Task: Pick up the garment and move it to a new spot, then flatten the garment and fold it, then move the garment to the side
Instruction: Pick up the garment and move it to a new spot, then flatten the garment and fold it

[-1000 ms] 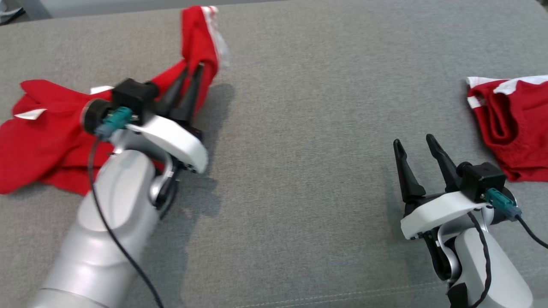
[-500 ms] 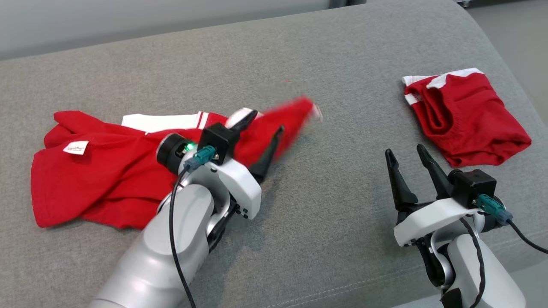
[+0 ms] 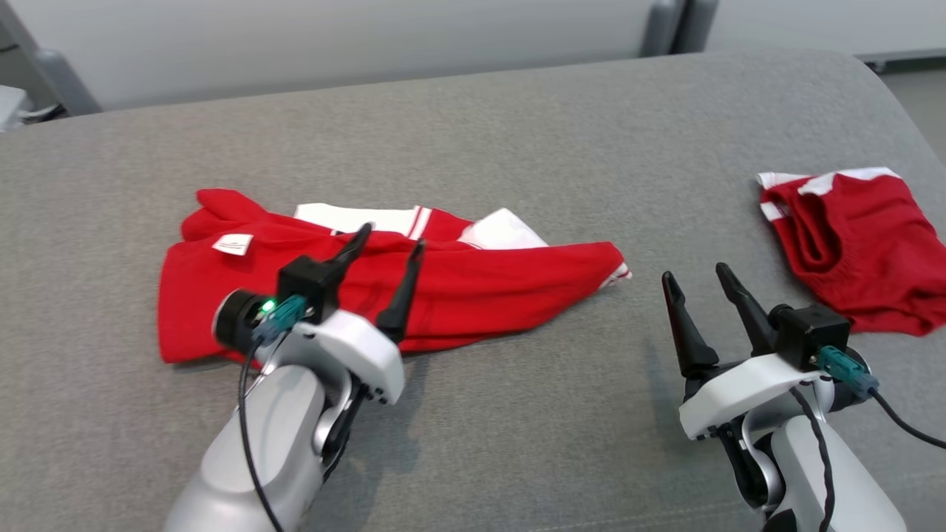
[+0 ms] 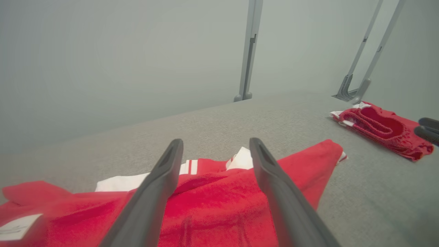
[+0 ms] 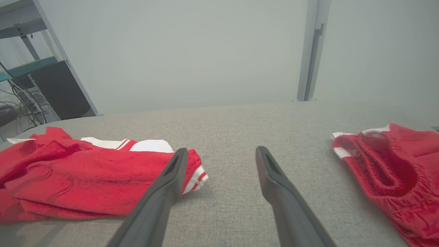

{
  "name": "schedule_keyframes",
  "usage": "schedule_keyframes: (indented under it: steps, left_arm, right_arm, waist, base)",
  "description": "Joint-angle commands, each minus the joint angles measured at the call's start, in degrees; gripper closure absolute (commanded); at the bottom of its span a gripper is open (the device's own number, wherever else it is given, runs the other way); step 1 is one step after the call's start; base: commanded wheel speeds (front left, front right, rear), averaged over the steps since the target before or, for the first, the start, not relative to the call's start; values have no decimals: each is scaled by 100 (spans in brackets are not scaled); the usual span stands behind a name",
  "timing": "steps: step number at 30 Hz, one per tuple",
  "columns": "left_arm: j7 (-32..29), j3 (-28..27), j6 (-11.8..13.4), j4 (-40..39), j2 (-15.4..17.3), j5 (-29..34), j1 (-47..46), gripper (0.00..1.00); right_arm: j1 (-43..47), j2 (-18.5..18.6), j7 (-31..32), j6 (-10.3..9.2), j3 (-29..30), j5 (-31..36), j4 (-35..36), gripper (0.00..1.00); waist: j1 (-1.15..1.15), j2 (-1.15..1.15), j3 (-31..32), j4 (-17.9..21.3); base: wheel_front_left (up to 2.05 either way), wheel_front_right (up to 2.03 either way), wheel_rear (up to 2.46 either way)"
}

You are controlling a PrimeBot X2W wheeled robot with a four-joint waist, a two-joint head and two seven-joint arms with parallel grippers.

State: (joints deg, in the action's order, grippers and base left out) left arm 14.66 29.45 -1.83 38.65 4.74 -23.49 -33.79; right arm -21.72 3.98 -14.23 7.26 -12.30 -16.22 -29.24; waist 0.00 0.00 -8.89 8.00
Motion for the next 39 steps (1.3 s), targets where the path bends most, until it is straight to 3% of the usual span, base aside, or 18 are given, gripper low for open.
schedule_keyframes:
  steps: [1,13,25,39]
  left_arm:
    - [33,-299,70,-216,179,95,71,0]
    - [34,-1153,87,-630,292,368,1200,0]
    - [34,-1781,-56,-886,46,655,1721,0]
    - [34,-2063,-283,-985,-157,868,1734,0]
  right_arm:
    - [-52,50,-77,23,-198,-76,60,0]
    - [-649,489,-45,23,-1302,-657,-542,0]
    - [-1583,937,367,23,-2155,-1249,-1760,0]
    - [-2216,1465,1419,23,-3449,-1815,-2495,0]
  waist:
    - [0,0,192,-251]
    - [0,0,478,-1141]
    - [0,0,313,-2013]
    - [0,0,-30,-2463]
  base:
    - [0,0,0]
    - [0,0,0]
    - [0,0,0]
    - [0,0,0]
